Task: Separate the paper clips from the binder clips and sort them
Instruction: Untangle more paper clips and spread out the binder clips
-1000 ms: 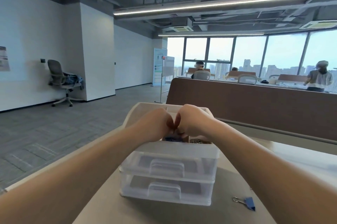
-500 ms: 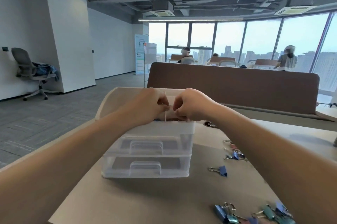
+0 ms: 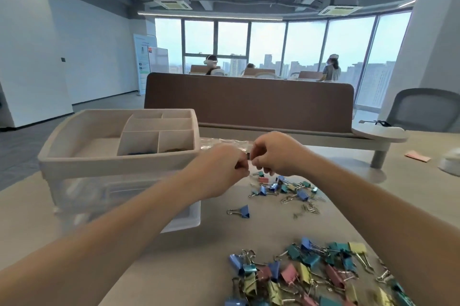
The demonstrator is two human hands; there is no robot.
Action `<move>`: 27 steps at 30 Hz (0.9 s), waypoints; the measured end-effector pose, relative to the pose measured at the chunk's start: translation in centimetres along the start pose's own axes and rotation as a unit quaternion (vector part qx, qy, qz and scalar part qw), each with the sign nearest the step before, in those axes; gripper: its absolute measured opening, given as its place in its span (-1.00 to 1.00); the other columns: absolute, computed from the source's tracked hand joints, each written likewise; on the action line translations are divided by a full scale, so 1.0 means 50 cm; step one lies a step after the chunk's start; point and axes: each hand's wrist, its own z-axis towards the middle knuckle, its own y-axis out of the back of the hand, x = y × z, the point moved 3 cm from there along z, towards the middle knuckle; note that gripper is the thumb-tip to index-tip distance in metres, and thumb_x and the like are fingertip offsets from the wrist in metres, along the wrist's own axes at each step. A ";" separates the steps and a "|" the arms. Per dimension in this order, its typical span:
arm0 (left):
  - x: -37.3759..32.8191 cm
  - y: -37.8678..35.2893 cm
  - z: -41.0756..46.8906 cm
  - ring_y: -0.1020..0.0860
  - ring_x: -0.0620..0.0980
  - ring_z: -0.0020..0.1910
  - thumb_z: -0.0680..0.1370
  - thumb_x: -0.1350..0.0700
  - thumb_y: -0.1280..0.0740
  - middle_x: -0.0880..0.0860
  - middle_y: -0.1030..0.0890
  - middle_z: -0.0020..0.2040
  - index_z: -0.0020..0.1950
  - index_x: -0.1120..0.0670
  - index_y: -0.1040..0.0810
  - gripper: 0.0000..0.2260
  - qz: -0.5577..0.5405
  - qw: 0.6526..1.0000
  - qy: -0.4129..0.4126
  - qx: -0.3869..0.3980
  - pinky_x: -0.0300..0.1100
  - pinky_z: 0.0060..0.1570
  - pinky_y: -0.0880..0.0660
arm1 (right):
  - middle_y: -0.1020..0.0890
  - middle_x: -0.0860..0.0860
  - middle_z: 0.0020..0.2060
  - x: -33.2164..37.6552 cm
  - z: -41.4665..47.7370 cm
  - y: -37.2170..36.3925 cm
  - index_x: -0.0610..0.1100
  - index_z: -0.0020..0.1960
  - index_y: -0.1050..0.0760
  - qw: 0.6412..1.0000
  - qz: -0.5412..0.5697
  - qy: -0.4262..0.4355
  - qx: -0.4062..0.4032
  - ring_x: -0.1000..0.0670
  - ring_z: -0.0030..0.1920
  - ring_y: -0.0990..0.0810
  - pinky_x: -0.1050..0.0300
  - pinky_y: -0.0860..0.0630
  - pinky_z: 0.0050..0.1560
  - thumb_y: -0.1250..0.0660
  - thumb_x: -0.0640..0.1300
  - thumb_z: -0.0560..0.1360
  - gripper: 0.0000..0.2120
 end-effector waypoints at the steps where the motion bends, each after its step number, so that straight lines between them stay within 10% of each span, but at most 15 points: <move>1: -0.004 -0.020 0.006 -0.57 -0.09 -0.14 0.59 0.03 -0.29 -0.05 -0.64 -0.08 0.02 0.01 -0.65 -0.85 0.001 1.000 0.008 0.017 -0.20 -0.06 -0.52 | -0.65 0.05 -0.28 -0.022 -0.007 -0.005 -0.09 -0.09 -0.58 1.000 -0.003 -0.011 0.003 0.09 -0.35 -0.61 0.19 -0.57 -0.24 -0.37 -0.18 0.54 -0.96; 16: 0.094 -0.270 0.088 -0.47 0.03 0.22 0.47 -0.10 -0.45 0.04 -0.45 0.30 0.40 0.06 -0.41 -0.44 -0.016 0.955 0.143 0.260 -0.11 0.20 -0.45 | -0.61 -0.02 0.00 -0.248 0.039 -0.176 -0.13 0.11 -0.61 0.991 -0.060 -0.092 0.080 0.01 -0.08 -0.55 0.17 -0.42 -0.09 -0.36 -0.12 0.55 -0.83; 27: 0.122 -0.318 0.106 -0.51 0.01 -0.07 0.46 -0.10 -0.41 -0.01 -0.54 -0.06 -0.11 -0.04 -0.46 -0.80 0.002 0.972 0.105 0.209 -0.12 -0.12 -0.45 | -0.60 -0.04 0.18 -0.256 0.126 -0.241 -0.06 0.22 -0.56 0.986 -0.097 -0.100 0.090 -0.08 0.06 -0.58 0.00 -0.58 0.07 -0.33 -0.08 0.46 -0.67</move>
